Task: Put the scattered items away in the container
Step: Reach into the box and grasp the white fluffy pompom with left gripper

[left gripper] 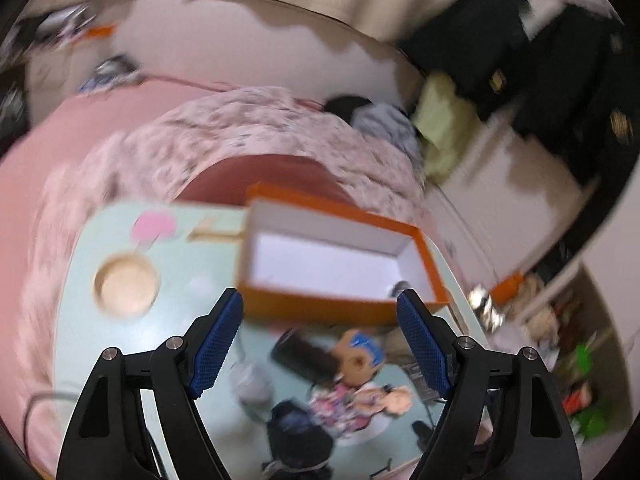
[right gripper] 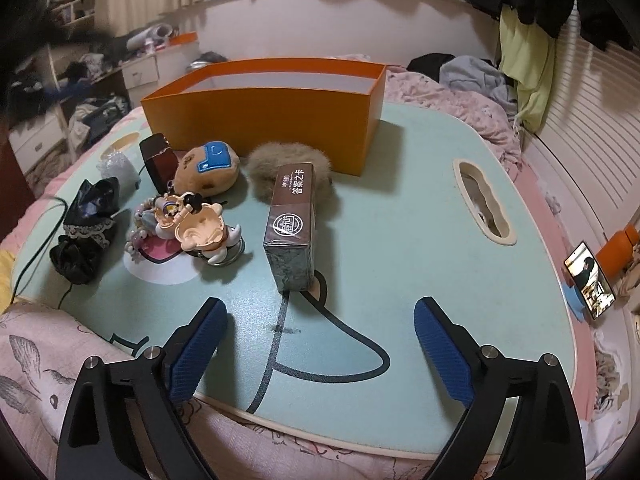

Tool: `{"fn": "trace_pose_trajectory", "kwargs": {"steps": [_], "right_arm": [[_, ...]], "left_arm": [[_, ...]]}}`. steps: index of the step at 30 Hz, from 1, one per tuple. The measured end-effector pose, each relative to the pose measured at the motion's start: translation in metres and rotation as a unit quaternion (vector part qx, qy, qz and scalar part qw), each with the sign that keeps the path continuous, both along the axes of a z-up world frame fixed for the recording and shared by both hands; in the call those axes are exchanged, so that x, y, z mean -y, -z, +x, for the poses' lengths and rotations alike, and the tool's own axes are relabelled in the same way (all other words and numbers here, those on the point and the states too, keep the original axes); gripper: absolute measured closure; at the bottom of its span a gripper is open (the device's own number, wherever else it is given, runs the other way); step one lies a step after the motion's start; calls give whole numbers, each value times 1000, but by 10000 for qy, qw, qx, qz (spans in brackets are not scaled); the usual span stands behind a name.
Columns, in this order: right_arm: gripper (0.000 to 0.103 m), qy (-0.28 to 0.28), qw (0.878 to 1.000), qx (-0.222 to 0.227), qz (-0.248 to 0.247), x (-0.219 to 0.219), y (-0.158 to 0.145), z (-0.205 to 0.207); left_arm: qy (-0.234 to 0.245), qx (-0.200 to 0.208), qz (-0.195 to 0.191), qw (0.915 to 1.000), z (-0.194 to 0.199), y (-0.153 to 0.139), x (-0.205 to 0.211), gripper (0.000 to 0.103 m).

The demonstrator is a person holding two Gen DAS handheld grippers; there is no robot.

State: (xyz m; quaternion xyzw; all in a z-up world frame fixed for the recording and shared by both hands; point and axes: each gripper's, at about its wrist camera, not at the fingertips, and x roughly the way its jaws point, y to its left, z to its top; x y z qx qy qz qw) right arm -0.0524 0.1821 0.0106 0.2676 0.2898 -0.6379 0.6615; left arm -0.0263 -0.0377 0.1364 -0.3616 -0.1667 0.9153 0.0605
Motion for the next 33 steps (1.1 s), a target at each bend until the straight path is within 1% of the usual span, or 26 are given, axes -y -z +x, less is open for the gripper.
{"fn": "trace_pose_trajectory", "kwargs": {"steps": [2, 3, 4, 5, 7, 8, 9, 11, 12, 14, 17, 18, 19, 20, 21, 23, 24, 25, 27, 28, 33], "right_arm": [[8, -2, 10000, 1, 1, 0, 0, 0], [8, -2, 10000, 0, 0, 0, 0, 0], [8, -4, 10000, 0, 0, 0, 0, 0], [8, -5, 10000, 2, 0, 0, 0, 0], [8, -11, 10000, 7, -4, 0, 0, 0], [8, -14, 10000, 10, -7, 0, 0, 1], [8, -17, 10000, 17, -10, -1, 1, 1], [7, -17, 10000, 14, -11, -1, 1, 2], [7, -18, 10000, 18, -12, 0, 1, 2], [6, -18, 10000, 24, -12, 0, 2, 2], [6, -21, 10000, 29, -11, 0, 2, 2], [6, -22, 10000, 29, -14, 0, 2, 2], [6, -23, 10000, 27, -13, 0, 2, 2], [6, -21, 10000, 31, 2, 0, 2, 3], [6, -18, 10000, 43, 1, 0, 2, 3], [5, -17, 10000, 46, -3, 0, 2, 4], [5, -17, 10000, 43, -4, -1, 2, 4], [5, -15, 10000, 41, -5, -1, 2, 4], [5, -15, 10000, 40, -6, -1, 2, 5], [5, -14, 10000, 39, -6, -1, 2, 4], [5, -18, 10000, 41, -5, -1, 2, 4]], "left_arm": [[524, 281, 86, 9982, -31, -9, -20, 24], [793, 537, 125, 9953, -52, -7, -32, 24], [903, 766, 80, 9929, -66, -2, -41, 25], [957, 1029, -21, 9901, -83, 5, -51, 27], [1071, 1527, -159, 9823, -113, 24, -68, 39], [1178, 1810, -122, 9763, -128, 37, -75, 43], [1234, 1997, -53, 9720, -136, 47, -80, 47], [1337, 2350, 131, 9627, -147, 66, -91, 47], [1384, 2445, 187, 9595, -151, 72, -97, 48], [1482, 2506, 205, 9565, -156, 76, -107, 48], [1568, 2771, 23, 9480, -162, 84, -121, 48], [1546, 2893, -14, 9447, -165, 90, -123, 55], [1530, 3015, -75, 9411, -167, 98, -124, 60], [1579, 3066, -15, 9386, -169, 104, -124, 61], [1605, 3089, 44, 9374, -170, 108, -123, 64], [1578, 2990, 146, 9410, -169, 112, -117, 69], [1542, 2925, 144, 9436, -168, 111, -115, 78], [1530, 2872, 143, 9455, -167, 110, -113, 83], [1453, 2773, 34, 9497, -165, 103, -106, 88], [1410, 2702, 12, 9524, -165, 99, -101, 92], [1230, 2244, 344, 9661, -161, 58, -72, 92]]}}
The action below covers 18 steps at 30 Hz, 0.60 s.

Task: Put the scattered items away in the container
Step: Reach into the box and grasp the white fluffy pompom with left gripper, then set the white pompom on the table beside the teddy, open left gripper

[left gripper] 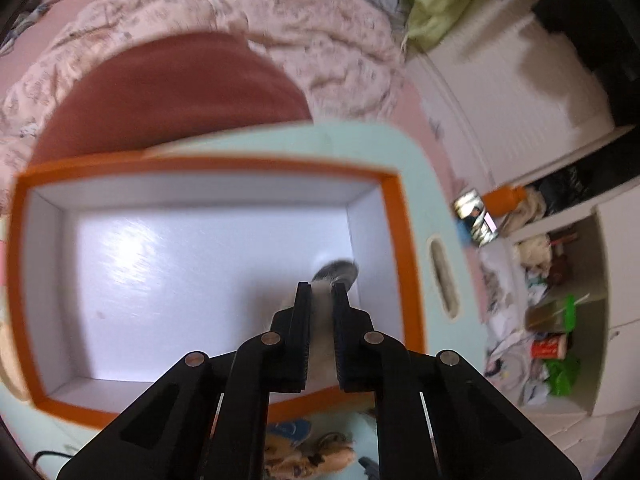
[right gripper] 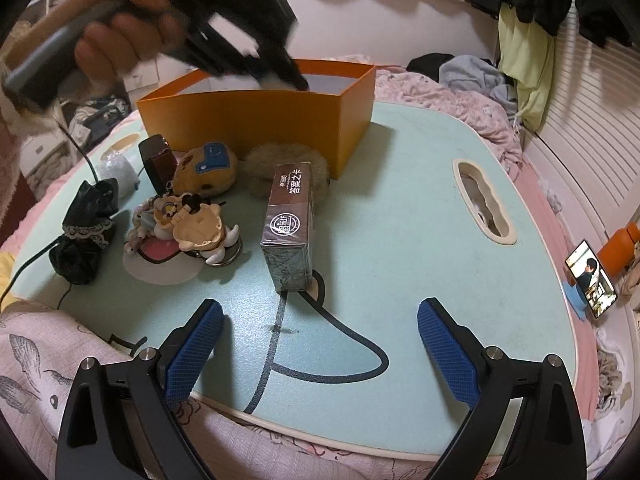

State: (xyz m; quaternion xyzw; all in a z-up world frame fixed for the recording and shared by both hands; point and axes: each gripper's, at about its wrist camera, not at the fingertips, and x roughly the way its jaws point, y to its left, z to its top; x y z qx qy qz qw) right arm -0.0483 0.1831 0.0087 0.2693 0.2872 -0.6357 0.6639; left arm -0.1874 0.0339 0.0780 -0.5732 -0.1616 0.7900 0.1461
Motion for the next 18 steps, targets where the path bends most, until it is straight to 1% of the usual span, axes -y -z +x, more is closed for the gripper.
{"fn": "trace_pose_trajectory", "kwargs": {"steps": [5, 8, 10, 12, 14, 16, 18], "right_arm": [[5, -4, 10000, 1, 1, 0, 0, 0], [5, -6, 10000, 1, 0, 0, 0, 0], [5, -7, 10000, 2, 0, 0, 0, 0], [5, -8, 10000, 0, 0, 0, 0, 0], [5, -12, 10000, -1, 2, 0, 0, -1], [5, -13, 10000, 0, 1, 0, 0, -1], [5, -14, 10000, 1, 2, 0, 0, -1]], "left_arm": [[-82, -436, 346, 9984, 18, -42, 22, 92], [-21, -797, 473, 9957, 39, -66, 23, 92], [45, -920, 557, 9942, 59, -74, 29, 92], [137, -952, 559, 9938, 80, -72, 26, 92], [224, -874, 507, 9946, 99, -61, 25, 92], [301, -738, 548, 9953, 115, -44, 25, 92], [259, -617, 666, 9955, 127, -27, 29, 92]]}}
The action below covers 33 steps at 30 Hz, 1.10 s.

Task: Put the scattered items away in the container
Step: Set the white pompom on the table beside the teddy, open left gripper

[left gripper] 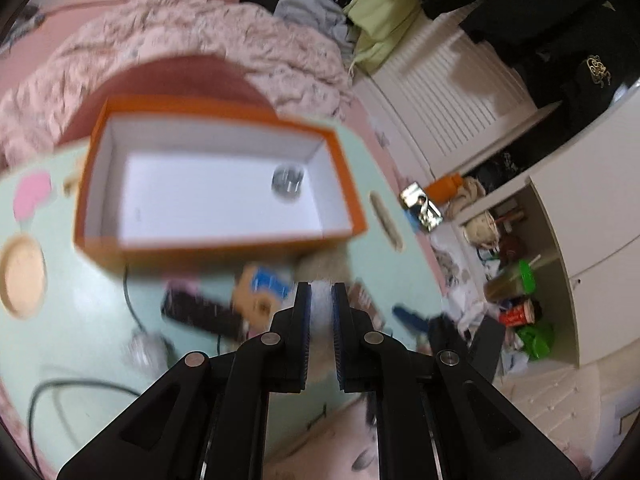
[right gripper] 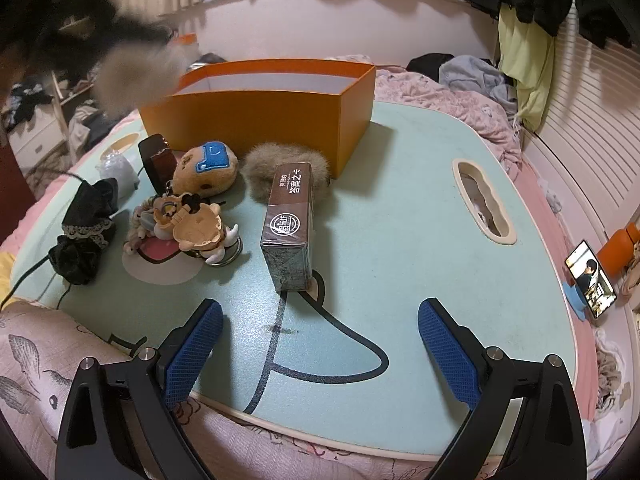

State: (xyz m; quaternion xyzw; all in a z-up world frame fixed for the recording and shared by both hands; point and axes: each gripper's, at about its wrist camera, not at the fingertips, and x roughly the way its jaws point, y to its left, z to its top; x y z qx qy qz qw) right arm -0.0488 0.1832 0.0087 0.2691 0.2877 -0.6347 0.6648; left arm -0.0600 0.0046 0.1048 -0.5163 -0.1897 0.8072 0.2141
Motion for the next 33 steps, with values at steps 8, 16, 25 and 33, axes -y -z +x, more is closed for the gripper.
{"fn": "trace_pose_trajectory", "kwargs": {"steps": [8, 16, 25, 33], "right_arm": [[4, -8, 10000, -7, 2, -1, 0, 1], [4, -15, 10000, -3, 5, -1, 0, 0], [7, -14, 9996, -245, 152, 6, -6, 3], [17, 35, 9988, -498, -1, 4, -13, 4]], "left_arm": [[-615, -159, 179, 9978, 28, 21, 24, 61], [-1030, -1045, -554, 9876, 108, 11, 31, 46], [-926, -1247, -1190, 9807, 156, 50, 12, 36], [-922, -1066, -1322, 9811, 129, 73, -1, 37]]}}
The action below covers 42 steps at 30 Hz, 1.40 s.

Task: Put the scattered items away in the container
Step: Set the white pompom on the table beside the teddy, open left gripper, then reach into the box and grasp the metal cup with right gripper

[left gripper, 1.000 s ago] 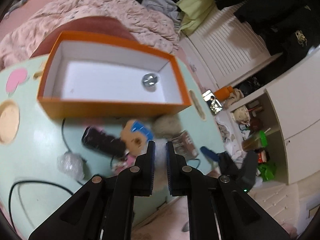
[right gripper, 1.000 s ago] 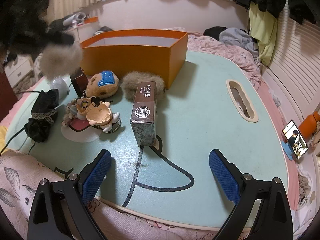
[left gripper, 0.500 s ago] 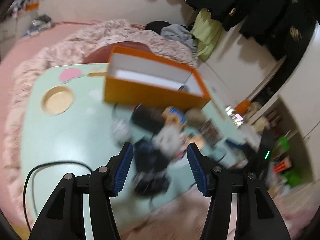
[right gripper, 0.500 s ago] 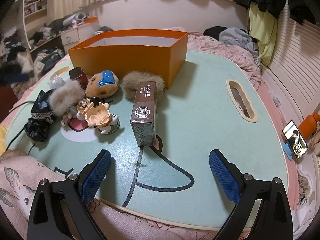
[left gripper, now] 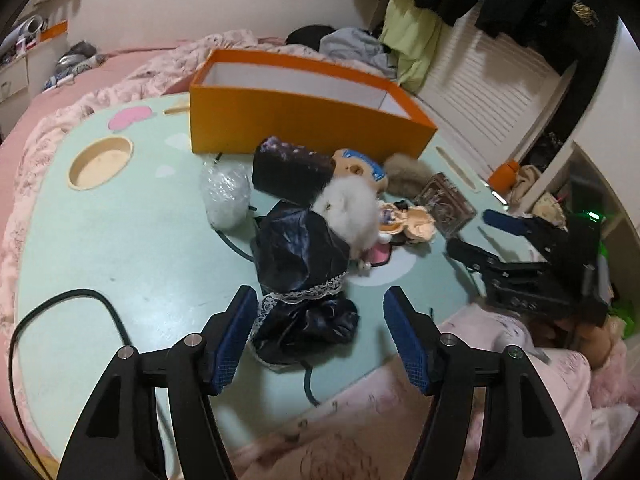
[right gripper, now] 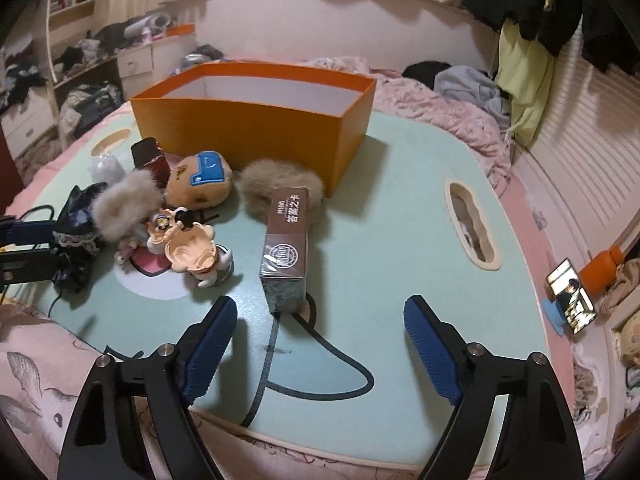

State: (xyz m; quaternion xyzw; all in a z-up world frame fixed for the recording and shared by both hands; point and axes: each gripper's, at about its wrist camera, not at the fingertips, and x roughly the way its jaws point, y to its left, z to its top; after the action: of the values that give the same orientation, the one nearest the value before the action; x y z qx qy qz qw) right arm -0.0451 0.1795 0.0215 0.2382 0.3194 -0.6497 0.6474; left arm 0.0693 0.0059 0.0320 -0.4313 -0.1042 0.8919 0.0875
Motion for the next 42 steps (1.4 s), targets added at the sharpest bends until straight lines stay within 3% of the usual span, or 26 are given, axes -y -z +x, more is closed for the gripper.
{"fn": "trace_pose_trajectory", "kwargs": {"steps": [4, 7, 11, 13, 14, 17, 19, 21, 25, 28, 33, 39, 40, 41, 42], "right_arm": [[17, 50, 9998, 167, -59, -1, -8, -7], [18, -2, 9993, 348, -97, 5, -21, -11], [35, -244, 9990, 44, -367, 28, -58, -8], [40, -483, 9977, 111, -461, 49, -86, -9], [45, -602, 9971, 174, -422, 62, -99, -9], [47, -910, 9956, 65, 214, 118, -122, -5], [52, -955, 9908, -223, 929, 162, -115, 1], [72, -962, 9817, -343, 1605, 196, -94, 4], [77, -761, 9675, -800, 2273, 230, -56, 11], [77, -690, 9618, -1015, 2447, 237, -39, 18], [75, -674, 9561, -934, 2694, 246, -24, 23], [77, -744, 9580, -1226, 2484, 246, -19, 37], [81, -720, 9593, -1224, 2441, 245, -19, 36], [98, -683, 9609, -1231, 2383, 245, -22, 34], [98, -660, 9642, -1120, 2312, 244, -27, 31]], "left_arm": [[-125, -61, -72, 9999, -5, 4, -2, 41], [-420, -422, -343, 9976, 5, 2, -4, 41], [-652, -710, -394, 9946, 20, 5, -6, 37], [-627, -867, -433, 9933, 25, 5, -9, 37], [-601, -911, -433, 9931, 26, 4, -9, 37], [-597, -908, -337, 9935, 24, 5, -6, 37], [-626, -809, -242, 9945, 21, 9, -3, 37], [-675, -746, -136, 9948, 19, 12, 0, 37], [-671, -700, 64, 9953, 18, 15, 4, 37], [-681, -735, 140, 9949, 20, 16, 5, 37], [-701, -719, 167, 9948, 20, 16, 6, 37], [-712, -723, 182, 9947, 20, 17, 7, 37], [-715, -721, 197, 9946, 21, 17, 7, 36], [-722, -723, 215, 9945, 21, 17, 7, 36], [-727, -734, 234, 9944, 22, 17, 8, 36]]}}
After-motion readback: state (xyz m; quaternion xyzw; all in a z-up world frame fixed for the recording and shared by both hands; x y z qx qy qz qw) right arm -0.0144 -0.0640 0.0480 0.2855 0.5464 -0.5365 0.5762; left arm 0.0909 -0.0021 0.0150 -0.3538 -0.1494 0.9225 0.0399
